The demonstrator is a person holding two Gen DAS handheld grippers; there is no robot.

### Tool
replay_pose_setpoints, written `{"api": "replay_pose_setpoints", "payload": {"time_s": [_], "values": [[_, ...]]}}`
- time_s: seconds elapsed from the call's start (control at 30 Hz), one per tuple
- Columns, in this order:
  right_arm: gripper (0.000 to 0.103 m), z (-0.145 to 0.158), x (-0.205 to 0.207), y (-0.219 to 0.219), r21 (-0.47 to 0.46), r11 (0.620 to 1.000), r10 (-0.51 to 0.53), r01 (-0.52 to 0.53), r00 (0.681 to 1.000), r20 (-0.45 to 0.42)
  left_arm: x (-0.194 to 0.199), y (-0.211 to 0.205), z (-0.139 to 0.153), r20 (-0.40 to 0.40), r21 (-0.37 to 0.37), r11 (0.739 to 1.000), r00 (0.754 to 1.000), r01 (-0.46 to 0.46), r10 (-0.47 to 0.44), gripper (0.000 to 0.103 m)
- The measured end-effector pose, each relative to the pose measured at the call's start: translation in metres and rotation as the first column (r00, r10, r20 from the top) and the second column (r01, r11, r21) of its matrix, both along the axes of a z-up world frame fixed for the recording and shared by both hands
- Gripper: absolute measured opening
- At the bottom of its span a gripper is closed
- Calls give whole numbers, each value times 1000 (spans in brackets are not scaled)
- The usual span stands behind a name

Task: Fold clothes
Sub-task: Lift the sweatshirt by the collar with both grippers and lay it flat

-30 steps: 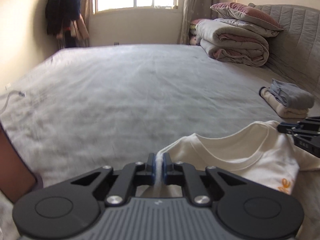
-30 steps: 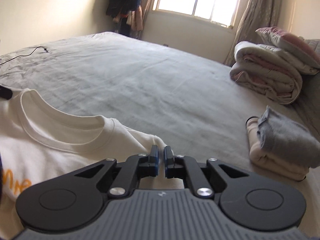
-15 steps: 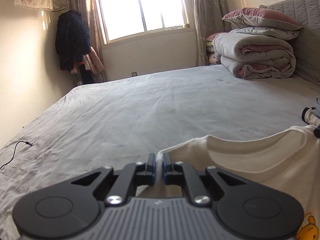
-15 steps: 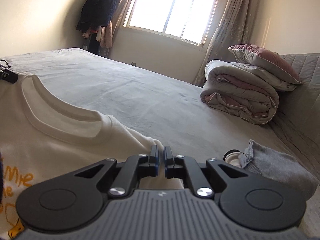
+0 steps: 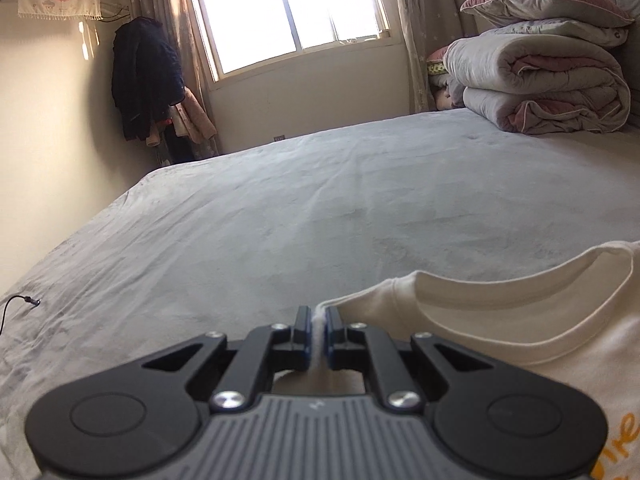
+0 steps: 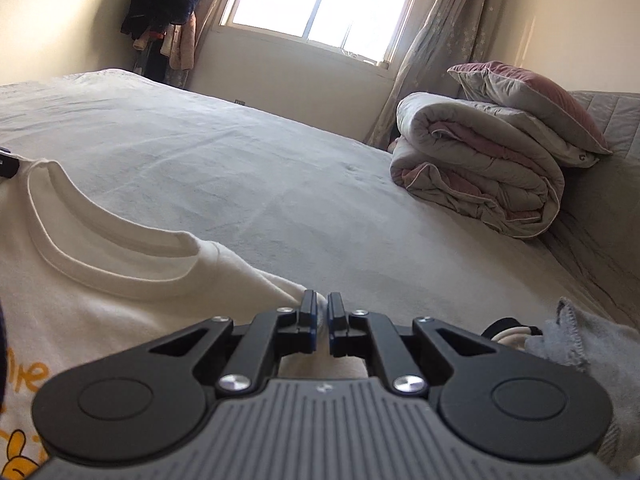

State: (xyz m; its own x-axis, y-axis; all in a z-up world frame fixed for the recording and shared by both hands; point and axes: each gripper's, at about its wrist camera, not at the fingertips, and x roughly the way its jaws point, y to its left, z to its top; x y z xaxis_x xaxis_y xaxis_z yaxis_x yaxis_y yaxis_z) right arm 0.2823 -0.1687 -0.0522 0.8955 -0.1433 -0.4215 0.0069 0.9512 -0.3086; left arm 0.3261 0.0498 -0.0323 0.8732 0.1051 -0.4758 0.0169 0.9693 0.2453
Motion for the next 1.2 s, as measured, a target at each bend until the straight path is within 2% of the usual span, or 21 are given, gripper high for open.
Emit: {"api": "replay_pose_setpoints", "payload": {"time_s": [0.13,0.17,0.3,0.4,0.5,0.6,0.8,0.97,1.07,1.2], "values": [[6,-14,13,3,-10,1000,13,-13,999,-48,13,2,-21,-49,-13,1000,999,-12,11,8],[3,-17,14,4,-13,1000,16,-16,998,-57,16,2,-26,-62,-16,1000,998,-15,14,8],[3,-19,16,6,-24,999,22,-24,996,-87,18,2,-30,-81,-10,1000,997,-19,18,10],[4,-14,14,6,-17,999,25,-27,995,-101,14,0,-25,-92,-8,1000,996,-19,18,17],[14,-4,10,3,33,999,32,-27,989,-144,6,2,-15,-109,-45,999,994,-30,25,27],[15,7,-1,-2,85,996,33,-18,985,-172,-6,5,-4,-124,-84,996,992,-37,27,34],[17,28,-29,-11,190,982,33,10,974,-223,-38,5,18,-146,-97,994,989,-47,32,37],[19,42,-57,-11,195,981,41,9,967,-252,-67,2,30,-180,-97,993,983,-66,48,38],[27,50,-74,-9,197,980,47,4,966,-255,-86,-1,35,-195,-85,994,979,-73,56,38],[28,62,-96,-7,204,979,57,-3,964,-259,-110,-3,41,-213,-78,994,976,-72,54,38]]}}
